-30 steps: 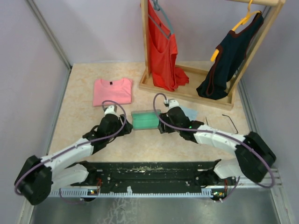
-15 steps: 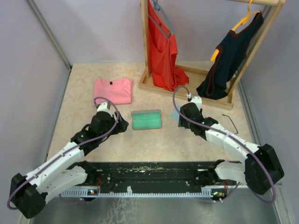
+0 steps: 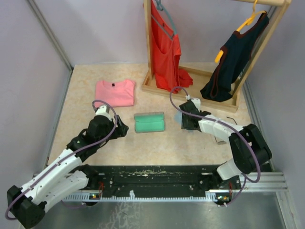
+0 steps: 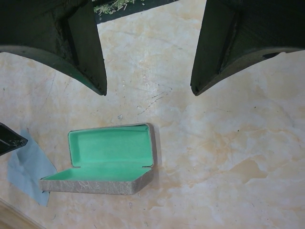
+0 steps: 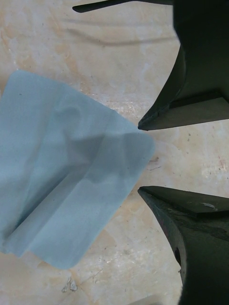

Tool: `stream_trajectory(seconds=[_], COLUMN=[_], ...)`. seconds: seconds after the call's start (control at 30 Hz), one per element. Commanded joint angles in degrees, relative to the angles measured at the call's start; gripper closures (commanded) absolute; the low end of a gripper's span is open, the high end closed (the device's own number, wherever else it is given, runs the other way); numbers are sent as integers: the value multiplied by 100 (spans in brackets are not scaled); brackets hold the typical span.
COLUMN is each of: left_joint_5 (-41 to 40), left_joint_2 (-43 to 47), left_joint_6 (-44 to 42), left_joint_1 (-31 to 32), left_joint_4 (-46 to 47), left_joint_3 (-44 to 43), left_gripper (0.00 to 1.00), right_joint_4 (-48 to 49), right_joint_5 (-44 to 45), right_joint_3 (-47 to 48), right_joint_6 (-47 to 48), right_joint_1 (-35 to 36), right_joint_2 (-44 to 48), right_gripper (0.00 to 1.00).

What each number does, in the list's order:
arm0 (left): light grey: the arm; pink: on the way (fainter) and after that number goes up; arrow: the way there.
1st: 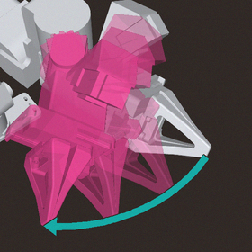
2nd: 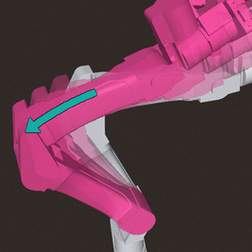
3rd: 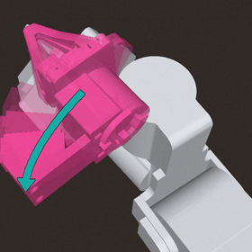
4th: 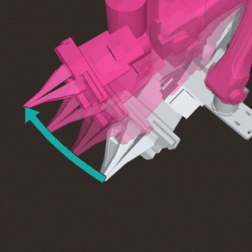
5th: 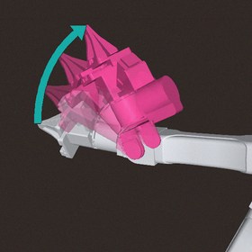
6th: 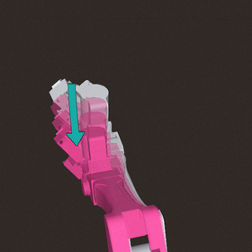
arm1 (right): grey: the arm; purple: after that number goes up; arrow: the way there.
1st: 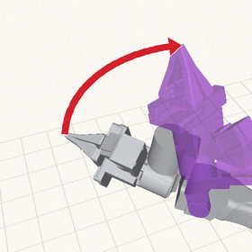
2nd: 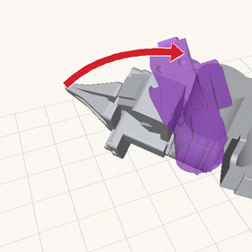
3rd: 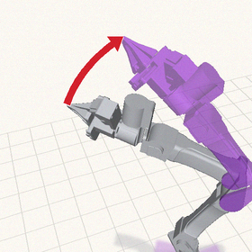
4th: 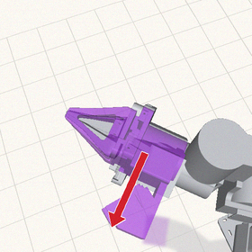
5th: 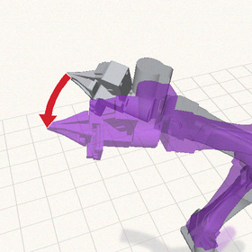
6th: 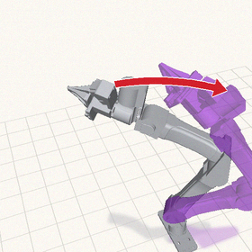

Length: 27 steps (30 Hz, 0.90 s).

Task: Organize the sunglasses
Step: Pick up the glasses cleaning cloth from the center of the board.

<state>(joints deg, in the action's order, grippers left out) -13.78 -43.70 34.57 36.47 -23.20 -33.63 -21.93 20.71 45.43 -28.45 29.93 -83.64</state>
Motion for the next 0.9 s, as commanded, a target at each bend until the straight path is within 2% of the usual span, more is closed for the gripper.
stream_trajectory(seconds=[0.0, 0.87], left_joint_5=[40, 146], left_joint_2=[134, 246], left_joint_6=[-50, 15], left_joint_1=[-43, -39], left_joint_4=[-97, -164], left_joint_3=[-75, -25], left_gripper=[23, 23], right_joint_4=[74, 167], right_joint_5=[72, -97], right_joint_3=[350, -232], right_joint_6=[11, -381], right_joint_1=[-22, -210], right_joint_2=[-197, -480], right_gripper=[50, 66])
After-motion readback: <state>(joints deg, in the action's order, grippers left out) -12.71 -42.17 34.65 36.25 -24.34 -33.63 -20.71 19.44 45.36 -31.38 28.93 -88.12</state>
